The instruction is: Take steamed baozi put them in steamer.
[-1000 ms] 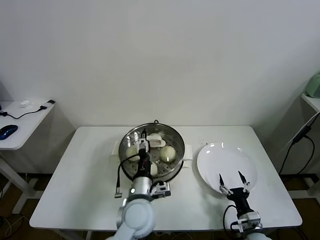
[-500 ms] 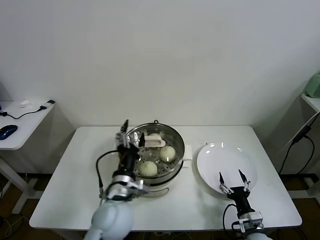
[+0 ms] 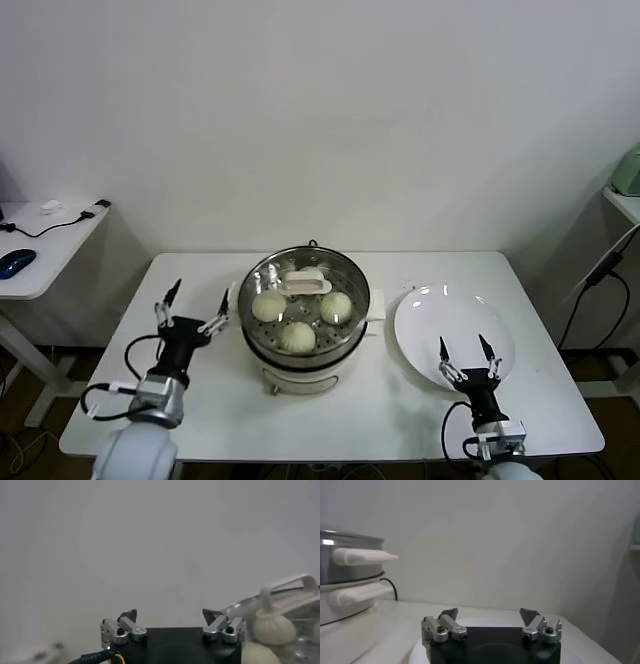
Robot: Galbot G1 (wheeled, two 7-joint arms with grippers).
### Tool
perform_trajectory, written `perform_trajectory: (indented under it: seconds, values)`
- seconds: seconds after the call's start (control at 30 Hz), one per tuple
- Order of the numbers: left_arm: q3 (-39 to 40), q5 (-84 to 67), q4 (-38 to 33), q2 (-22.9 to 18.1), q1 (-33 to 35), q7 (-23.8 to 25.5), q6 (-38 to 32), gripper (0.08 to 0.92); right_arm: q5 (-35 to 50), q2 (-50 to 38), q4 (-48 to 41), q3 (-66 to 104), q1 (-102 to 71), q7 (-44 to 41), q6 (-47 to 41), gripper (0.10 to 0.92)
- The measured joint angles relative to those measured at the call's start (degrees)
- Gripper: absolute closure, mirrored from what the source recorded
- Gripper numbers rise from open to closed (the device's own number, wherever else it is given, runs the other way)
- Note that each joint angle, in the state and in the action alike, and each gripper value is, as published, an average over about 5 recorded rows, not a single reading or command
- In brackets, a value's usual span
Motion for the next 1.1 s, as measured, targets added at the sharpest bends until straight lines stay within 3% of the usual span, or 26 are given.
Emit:
perform_trajectory:
  seconds: [0.5,1.1]
  values:
    - [-2.36,-14.77,9.24,0.75,5.81,1.97,-13.84,0.177,1.10,0.71,-0.60,0.01,0.01,0.45,0.27,0.203]
    - [-1.29,-16.95,12.57,0.72,7.27,2.81,-18.92,0.177,1.61,0.91,-0.70,0.45,-0.66,0.34,0.27,0.203]
